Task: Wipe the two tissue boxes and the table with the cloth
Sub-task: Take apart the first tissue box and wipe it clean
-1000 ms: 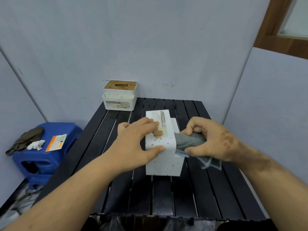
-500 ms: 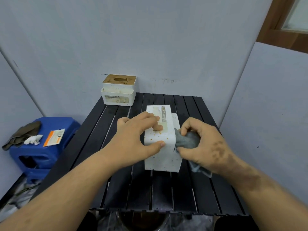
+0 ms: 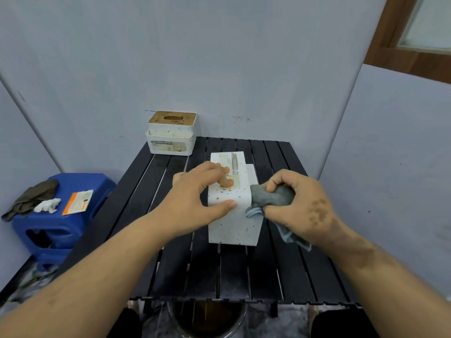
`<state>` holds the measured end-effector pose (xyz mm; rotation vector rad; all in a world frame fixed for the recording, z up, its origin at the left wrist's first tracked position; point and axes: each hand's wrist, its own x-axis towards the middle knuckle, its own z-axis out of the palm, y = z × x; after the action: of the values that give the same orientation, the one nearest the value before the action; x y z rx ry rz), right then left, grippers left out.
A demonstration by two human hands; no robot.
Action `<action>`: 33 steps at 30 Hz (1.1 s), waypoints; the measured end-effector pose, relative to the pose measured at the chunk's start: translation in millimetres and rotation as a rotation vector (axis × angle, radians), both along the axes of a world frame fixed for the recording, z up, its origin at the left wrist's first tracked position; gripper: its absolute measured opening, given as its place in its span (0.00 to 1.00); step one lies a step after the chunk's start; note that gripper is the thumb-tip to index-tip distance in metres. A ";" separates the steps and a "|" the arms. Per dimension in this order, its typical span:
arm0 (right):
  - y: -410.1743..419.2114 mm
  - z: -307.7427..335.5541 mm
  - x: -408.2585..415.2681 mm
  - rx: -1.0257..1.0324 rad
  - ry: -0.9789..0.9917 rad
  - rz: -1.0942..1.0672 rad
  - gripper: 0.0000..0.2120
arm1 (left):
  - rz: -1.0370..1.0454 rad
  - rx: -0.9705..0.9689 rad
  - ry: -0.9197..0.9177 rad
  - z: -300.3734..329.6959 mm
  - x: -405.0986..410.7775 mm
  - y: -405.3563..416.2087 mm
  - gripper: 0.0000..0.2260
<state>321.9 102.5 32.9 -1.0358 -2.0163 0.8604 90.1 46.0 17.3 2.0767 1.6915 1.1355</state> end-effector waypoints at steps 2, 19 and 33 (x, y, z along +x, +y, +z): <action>-1.6 0.7 -7.6 0.001 0.027 -0.031 0.15 | 0.003 -0.008 -0.003 0.6 1.3 -0.3 0.15; 3.6 7.2 -6.9 -0.003 -0.035 0.065 0.14 | 0.039 -0.001 0.077 0.9 1.7 -1.7 0.13; -2.7 12.5 34.1 0.142 -0.257 0.309 0.18 | 0.047 -0.081 0.038 5.4 -2.8 -4.7 0.14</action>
<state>355.9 99.8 45.3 -0.7996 -2.4617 0.7542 87.3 41.2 22.7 2.0322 1.7814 1.0284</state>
